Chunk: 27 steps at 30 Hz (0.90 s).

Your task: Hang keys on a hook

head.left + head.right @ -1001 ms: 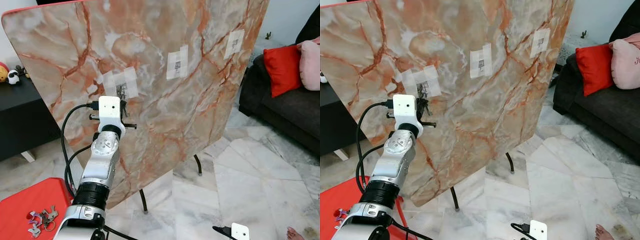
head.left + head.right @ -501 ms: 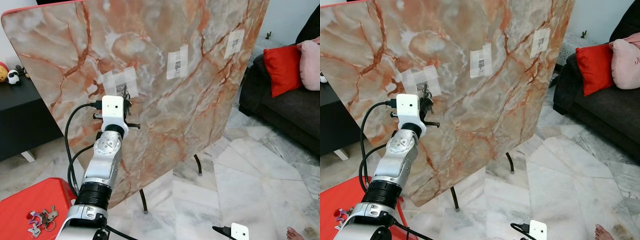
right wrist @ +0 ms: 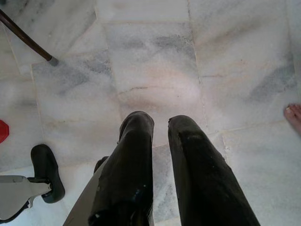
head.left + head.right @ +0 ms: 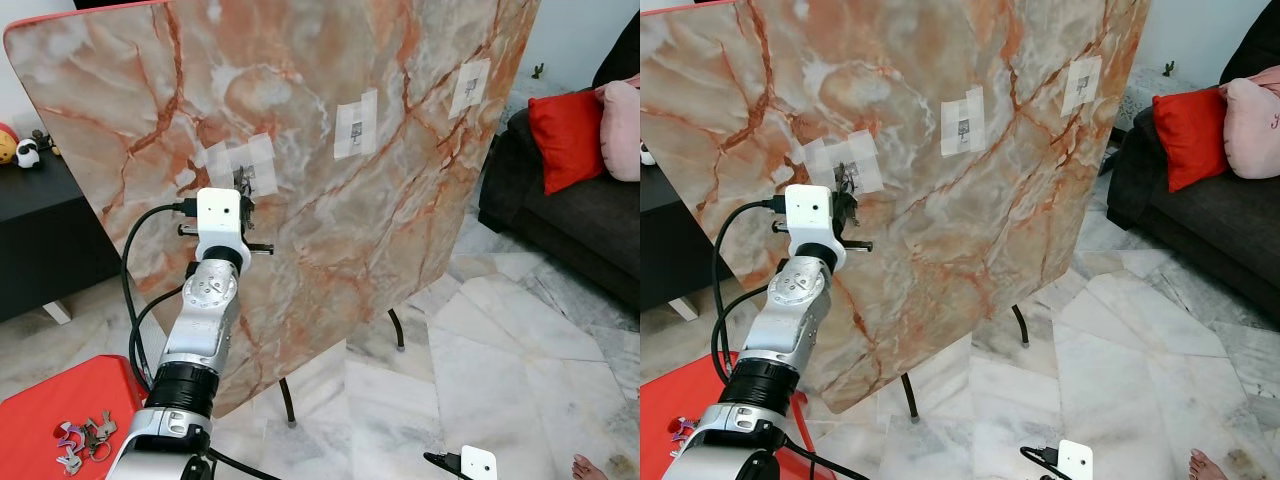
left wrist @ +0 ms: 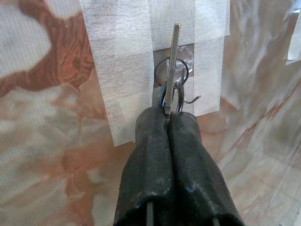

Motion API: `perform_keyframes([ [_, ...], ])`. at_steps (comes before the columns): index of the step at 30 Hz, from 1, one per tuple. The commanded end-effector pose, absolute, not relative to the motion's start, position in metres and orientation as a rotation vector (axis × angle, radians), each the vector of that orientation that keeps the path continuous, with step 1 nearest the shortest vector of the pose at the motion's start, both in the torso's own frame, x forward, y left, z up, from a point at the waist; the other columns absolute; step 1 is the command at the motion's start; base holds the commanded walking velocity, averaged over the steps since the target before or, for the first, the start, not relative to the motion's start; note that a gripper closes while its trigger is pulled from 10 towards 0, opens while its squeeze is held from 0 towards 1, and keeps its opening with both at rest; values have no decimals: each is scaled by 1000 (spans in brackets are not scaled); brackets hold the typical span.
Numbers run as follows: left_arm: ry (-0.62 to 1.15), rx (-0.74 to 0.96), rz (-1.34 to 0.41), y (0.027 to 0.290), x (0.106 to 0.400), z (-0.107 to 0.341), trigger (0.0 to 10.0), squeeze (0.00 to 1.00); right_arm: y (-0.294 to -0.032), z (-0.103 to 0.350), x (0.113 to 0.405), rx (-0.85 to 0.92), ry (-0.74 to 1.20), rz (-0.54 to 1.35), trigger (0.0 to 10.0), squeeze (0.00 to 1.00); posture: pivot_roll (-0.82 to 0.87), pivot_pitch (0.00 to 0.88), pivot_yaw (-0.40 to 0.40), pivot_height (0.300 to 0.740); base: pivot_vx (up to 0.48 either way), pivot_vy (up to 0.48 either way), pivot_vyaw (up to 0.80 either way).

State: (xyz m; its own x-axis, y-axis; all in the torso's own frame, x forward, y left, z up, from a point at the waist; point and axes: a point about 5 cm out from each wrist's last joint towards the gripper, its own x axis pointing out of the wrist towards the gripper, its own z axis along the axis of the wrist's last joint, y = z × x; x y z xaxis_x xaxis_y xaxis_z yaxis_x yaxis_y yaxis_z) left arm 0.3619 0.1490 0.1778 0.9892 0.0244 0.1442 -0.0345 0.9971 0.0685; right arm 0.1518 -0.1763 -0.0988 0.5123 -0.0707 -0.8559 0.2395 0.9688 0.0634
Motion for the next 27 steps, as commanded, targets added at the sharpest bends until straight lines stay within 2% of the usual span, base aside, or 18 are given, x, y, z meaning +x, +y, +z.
perform_keyframes([
  [1,-203,51,19,145,363,193,10000,0,-177,-99,151,179,1021,-189,10000,0,15,8,-53,740,0,0,0],
  [8,-233,38,-46,132,362,199,10000,0,-177,-99,152,177,1021,-187,10000,0,16,7,-53,740,0,0,0],
  [27,-232,71,-99,126,361,199,10000,0,-176,-99,152,176,1024,-183,10000,0,17,7,-52,740,0,0,0],
])
